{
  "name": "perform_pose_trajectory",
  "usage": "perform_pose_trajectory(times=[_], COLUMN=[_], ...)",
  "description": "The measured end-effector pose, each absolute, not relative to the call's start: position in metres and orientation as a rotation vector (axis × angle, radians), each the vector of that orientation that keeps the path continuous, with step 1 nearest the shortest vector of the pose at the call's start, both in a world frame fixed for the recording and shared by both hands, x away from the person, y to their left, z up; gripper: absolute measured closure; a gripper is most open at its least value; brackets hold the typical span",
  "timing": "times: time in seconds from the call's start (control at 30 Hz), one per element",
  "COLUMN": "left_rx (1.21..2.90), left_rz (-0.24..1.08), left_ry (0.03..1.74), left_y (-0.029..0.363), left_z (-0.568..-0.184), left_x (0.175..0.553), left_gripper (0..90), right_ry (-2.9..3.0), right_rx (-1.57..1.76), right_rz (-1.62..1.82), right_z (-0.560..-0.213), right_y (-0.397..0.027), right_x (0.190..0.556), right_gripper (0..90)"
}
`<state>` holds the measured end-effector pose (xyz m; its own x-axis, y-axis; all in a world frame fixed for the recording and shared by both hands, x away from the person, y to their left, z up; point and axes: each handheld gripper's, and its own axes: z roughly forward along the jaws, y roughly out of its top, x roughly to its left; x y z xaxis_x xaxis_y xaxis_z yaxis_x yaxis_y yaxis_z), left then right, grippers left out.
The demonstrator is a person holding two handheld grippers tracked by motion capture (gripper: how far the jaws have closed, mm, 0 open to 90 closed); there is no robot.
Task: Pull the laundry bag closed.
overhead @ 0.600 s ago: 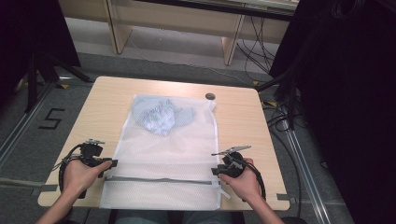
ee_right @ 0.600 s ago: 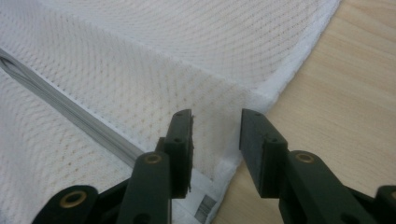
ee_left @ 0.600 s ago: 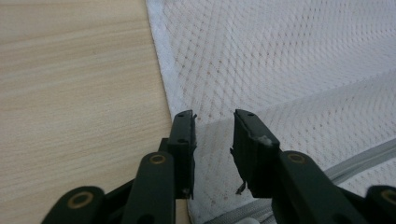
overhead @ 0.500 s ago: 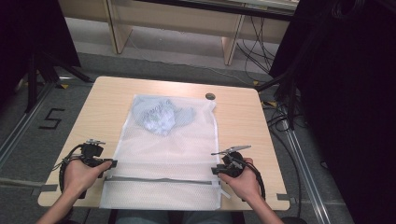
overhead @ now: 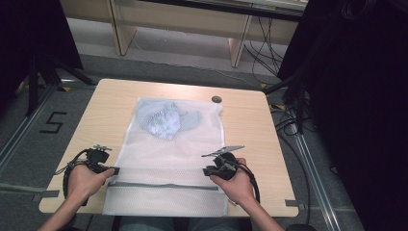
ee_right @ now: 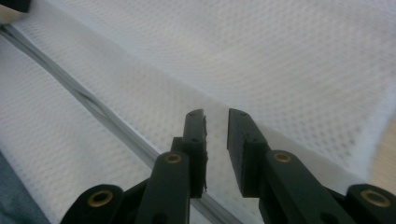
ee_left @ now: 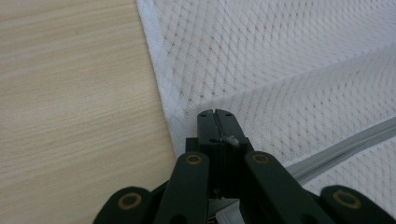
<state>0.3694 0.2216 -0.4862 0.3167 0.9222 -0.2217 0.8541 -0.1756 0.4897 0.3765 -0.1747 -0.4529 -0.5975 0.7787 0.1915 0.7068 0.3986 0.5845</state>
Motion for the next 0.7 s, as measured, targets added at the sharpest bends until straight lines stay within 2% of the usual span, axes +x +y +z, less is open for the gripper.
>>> perform_pose_trajectory(times=[0.2, 0.33, 0.7], left_rx=[2.054, 2.059, 2.109], left_rz=[0.15, 0.184, 0.108], left_ry=[1.597, 1.617, 1.649], left_y=[0.223, 0.225, 0.231], left_z=[-0.485, -0.482, -0.488], left_x=[0.366, 0.362, 0.362], left_gripper=[89.8, 89.8, 89.8], right_ry=[2.624, 2.651, 2.732], right_rx=[1.244, 1.196, 1.105], right_rz=[1.002, 1.03, 1.037], right_z=[-0.455, -0.457, -0.458], right_y=[-0.137, -0.115, -0.072], right_x=[0.374, 0.371, 0.371], right_gripper=[77.6, 76.8, 73.6])
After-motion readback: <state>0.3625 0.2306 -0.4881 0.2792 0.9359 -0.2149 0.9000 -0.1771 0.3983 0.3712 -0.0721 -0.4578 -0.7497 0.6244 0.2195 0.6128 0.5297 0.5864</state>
